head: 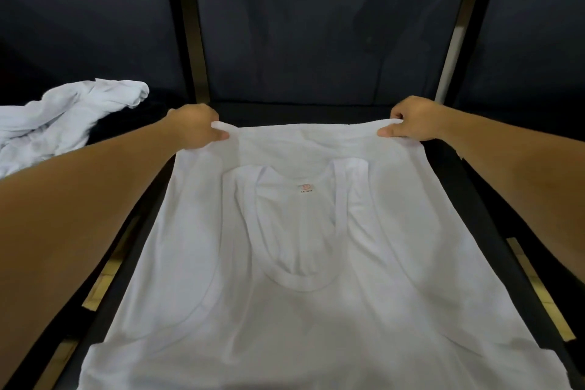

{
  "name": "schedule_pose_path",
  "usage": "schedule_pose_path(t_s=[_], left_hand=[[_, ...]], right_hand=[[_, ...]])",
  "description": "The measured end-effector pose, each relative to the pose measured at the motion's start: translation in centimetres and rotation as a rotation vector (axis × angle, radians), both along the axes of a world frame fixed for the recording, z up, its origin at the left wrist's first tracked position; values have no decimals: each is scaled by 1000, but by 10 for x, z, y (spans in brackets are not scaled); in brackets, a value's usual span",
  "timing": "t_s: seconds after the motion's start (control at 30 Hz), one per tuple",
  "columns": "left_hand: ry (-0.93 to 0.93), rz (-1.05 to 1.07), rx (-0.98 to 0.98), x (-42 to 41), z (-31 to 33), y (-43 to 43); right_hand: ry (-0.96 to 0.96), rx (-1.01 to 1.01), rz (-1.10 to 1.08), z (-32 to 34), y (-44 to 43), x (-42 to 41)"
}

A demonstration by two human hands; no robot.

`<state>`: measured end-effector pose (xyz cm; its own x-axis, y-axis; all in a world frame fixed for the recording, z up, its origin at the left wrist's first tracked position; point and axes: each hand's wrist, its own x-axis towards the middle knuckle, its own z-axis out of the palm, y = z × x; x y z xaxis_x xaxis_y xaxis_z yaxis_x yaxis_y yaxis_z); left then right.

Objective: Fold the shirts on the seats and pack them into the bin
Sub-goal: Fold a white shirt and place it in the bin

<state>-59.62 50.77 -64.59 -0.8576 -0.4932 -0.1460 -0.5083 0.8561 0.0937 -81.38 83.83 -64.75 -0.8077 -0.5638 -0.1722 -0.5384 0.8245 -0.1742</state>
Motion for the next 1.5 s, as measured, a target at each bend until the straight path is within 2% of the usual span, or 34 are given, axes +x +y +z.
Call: schedule_pose_path(t_s=[0.23, 0.33, 0.6, 0.7, 0.8, 0.93, 1.13, 1.23, 1.4, 1.5], left_hand=[[359, 125, 73, -13, 32, 2], [461, 162, 116, -10, 50, 7], [523, 72, 228, 67, 82, 39], [536, 18, 302, 111, 84, 60], [541, -50, 295, 155, 84, 79], [482, -88, 397, 212, 79, 95], [211, -221, 231, 256, 44, 98], [97, -306, 171, 258, 32, 99], [68, -293, 69, 248, 27, 90], [-83, -359, 69, 246, 26, 87]], right_hand=[[141, -375, -241, 17, -5, -2], [167, -466, -272, 35, -1, 6], [152, -663, -253, 75, 47, 75], [159, -681, -219, 76, 75, 117], [152, -674, -164, 71, 109, 158], [138, -515, -118, 55, 143, 201], [122, -65, -2, 19, 167, 234], [74, 24, 33, 16, 167, 239], [73, 153, 72, 14, 162, 243], [106, 317, 118, 20, 158, 245]])
